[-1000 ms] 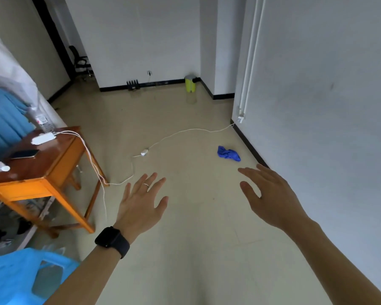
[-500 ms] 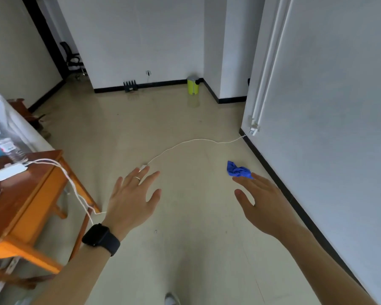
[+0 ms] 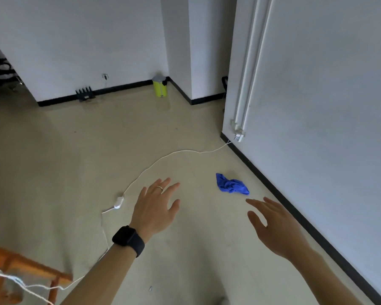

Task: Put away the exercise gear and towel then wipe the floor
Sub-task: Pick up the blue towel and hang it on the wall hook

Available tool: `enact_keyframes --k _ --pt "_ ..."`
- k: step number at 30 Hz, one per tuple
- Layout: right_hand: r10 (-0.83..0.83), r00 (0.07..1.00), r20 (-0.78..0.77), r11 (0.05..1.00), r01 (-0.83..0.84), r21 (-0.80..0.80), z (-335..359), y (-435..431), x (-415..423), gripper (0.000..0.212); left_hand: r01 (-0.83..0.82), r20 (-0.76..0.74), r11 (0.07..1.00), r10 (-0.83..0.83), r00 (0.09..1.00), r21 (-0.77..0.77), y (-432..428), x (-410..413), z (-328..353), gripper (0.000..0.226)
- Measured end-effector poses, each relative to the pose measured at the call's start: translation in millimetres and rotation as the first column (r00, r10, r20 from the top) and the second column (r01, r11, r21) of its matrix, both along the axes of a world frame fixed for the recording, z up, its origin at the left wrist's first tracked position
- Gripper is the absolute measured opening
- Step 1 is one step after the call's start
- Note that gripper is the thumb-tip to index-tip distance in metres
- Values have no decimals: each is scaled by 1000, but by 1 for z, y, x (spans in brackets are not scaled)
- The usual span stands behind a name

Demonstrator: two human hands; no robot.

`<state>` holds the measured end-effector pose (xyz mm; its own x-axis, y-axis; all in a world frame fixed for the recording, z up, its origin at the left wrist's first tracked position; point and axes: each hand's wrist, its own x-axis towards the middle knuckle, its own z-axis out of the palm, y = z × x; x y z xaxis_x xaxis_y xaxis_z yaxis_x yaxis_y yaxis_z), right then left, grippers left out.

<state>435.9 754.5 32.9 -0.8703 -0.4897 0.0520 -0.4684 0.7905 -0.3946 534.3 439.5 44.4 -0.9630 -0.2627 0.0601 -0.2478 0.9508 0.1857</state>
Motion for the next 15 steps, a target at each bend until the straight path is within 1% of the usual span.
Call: enact_keyframes --k 3,8,15 --pt "-57 998 33 998 56 11 -21 -24 -48 44 65 38 998 -66 997 13 -26 -73 -19 53" --pt "-135 986 96 990 132 39 -57 -62 -139 44 140 106 990 -138 985 -11 -56 -194 -48 49" --pt "-207 961 182 977 194 89 -76 -117 -279 44 213 182 977 -210 961 0 -99 -357 -66 48"
